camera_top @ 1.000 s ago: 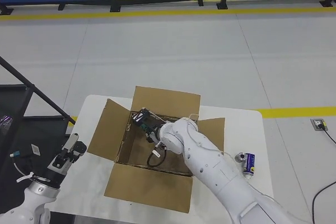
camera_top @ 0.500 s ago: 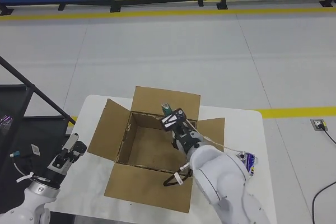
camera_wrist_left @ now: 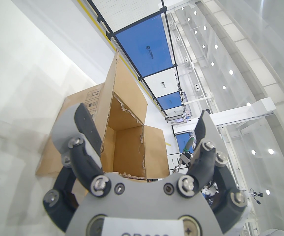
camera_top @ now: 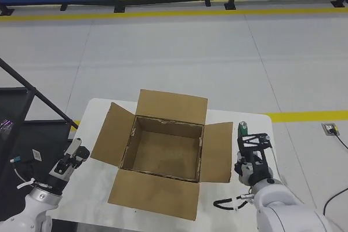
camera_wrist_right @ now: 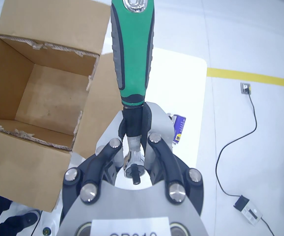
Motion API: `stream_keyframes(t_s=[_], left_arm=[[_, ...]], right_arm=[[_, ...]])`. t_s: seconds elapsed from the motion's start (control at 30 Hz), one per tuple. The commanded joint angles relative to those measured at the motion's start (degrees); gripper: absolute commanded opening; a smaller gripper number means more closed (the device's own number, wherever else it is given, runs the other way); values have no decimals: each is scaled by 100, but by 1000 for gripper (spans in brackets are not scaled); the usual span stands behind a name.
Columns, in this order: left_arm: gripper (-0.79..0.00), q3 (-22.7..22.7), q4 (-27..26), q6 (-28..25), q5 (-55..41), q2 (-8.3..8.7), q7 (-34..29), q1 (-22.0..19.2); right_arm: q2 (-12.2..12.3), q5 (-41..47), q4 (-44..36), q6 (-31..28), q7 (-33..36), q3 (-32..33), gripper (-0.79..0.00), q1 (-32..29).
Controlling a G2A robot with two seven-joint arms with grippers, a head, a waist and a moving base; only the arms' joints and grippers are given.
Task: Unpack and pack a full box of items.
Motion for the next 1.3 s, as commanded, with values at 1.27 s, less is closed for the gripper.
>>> stream_keyframes(t_s=[1.27], left_arm=[[0, 0, 0, 0, 0, 0, 0, 0]], right_arm=[[287, 1066, 4378, -401, 593, 847, -785, 1051]])
